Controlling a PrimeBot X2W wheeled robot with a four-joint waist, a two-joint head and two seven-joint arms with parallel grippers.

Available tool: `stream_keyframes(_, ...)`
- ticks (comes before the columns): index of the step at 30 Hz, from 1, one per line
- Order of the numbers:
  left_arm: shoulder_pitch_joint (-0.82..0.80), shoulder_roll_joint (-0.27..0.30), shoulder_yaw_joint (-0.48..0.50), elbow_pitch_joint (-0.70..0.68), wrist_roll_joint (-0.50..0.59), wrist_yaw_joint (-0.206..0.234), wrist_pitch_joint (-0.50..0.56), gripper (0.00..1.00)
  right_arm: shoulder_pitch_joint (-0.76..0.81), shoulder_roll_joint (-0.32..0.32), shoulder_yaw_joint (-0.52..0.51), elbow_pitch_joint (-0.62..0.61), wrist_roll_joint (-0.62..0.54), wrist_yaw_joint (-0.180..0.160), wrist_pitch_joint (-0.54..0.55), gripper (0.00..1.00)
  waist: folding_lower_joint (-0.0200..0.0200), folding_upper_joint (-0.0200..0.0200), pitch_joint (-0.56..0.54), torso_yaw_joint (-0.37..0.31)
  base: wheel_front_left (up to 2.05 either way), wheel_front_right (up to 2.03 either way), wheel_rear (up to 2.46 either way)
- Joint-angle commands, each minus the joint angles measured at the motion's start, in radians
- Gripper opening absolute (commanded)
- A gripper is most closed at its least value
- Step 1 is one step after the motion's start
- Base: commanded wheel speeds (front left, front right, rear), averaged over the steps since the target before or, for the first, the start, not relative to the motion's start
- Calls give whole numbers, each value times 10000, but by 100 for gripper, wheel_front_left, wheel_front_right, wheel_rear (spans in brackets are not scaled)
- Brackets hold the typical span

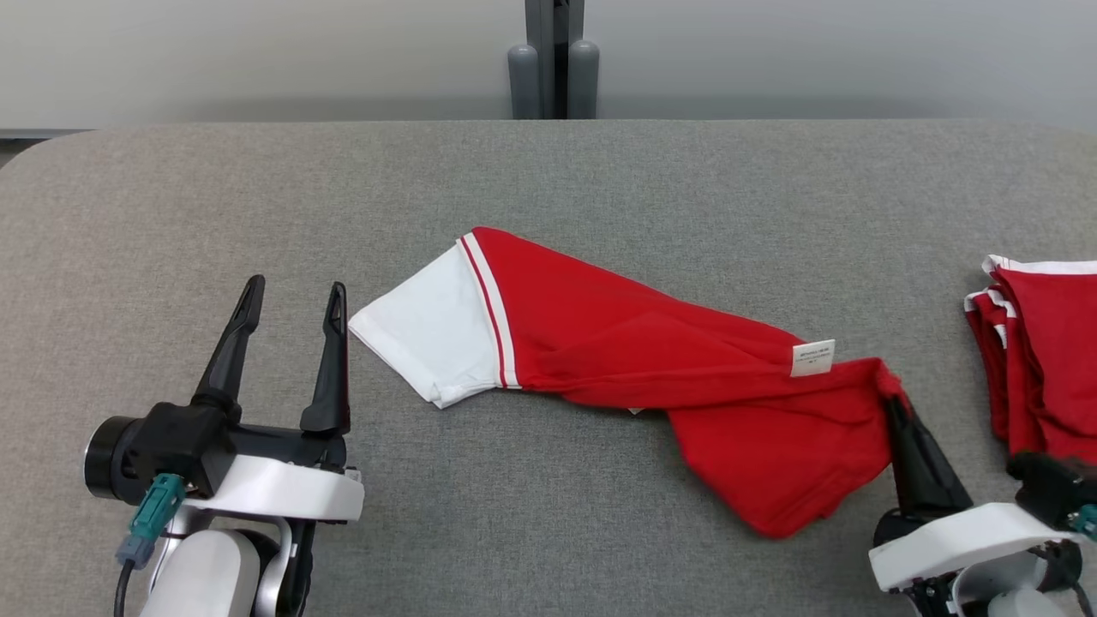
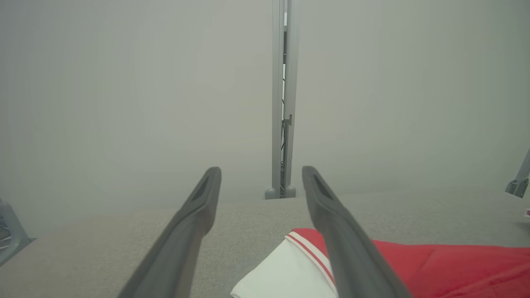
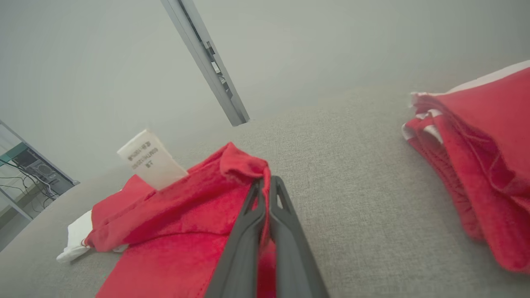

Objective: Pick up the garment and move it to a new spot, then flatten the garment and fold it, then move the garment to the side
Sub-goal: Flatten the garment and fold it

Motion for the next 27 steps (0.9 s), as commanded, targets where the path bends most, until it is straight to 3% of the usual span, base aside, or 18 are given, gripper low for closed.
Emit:
stream_keyframes(1,-8,103,17,-49,58,76,29,100,16,12,177,268,149,17,63,7,0,-1,34,-48,0,0,0)
stream_keyframes(2,-8,103,17,-49,58,76,29,100,16,12,177,268,149,17,63,7,0,-1,34,-48,0,0,0)
stream_keyframes(3,-8,117,17,-55,54,87,35,100,12,16,184,380,258,17,31,41,0,-1,45,-68,0,0,0)
stream_keyframes(4,-7,135,8,-78,55,88,68,100,96,-2,210,685,408,17,21,100,0,-1,34,-102,0,0,0)
stream_keyframes(13,242,248,193,-197,-3,353,77,100,661,-306,-690,598,368,17,-521,100,0,-1,-212,-374,0,0,0)
stream_keyframes(20,536,442,407,-360,8,609,130,100,408,-475,-1592,-1195,-744,17,-556,100,0,-1,-379,-598,0,0,0)
stream_keyframes(27,1009,548,420,-521,59,764,226,100,734,-120,-1302,-2872,-1952,18,392,100,0,-1,-720,-535,0,0,0)
